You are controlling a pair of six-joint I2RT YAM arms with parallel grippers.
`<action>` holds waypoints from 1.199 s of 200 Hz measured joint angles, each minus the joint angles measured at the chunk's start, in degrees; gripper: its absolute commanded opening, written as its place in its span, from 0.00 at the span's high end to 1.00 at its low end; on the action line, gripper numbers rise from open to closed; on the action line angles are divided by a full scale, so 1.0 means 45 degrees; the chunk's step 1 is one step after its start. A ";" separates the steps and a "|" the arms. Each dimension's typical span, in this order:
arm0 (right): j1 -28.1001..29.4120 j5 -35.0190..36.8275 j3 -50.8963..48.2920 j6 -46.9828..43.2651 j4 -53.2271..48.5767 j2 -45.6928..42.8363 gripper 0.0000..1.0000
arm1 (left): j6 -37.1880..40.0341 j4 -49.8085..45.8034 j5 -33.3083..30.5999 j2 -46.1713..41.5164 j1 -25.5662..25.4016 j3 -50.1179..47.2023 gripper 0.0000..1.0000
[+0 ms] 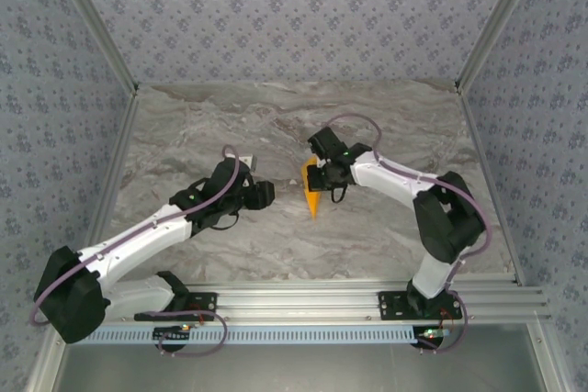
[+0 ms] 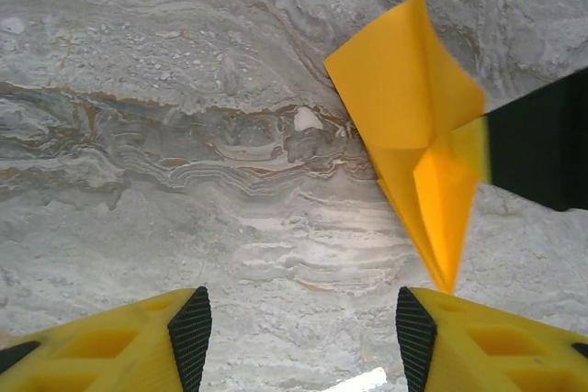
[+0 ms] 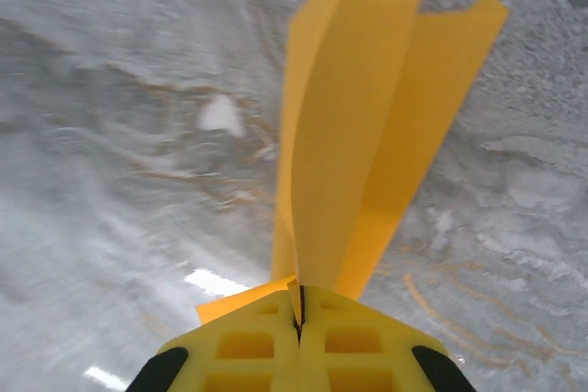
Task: Fold a paper plane with a square sheet of paper (fold left side to right side)
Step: Pick up the paper plane at the center of the table, then place the paper plane at the center of the table, then pick up the paper plane at the center of the table.
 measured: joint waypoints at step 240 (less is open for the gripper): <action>-0.1205 -0.2079 -0.2875 -0.1690 -0.0141 -0.1977 0.51 | -0.0141 -0.0850 -0.1336 -0.0840 0.0000 -0.0010 0.39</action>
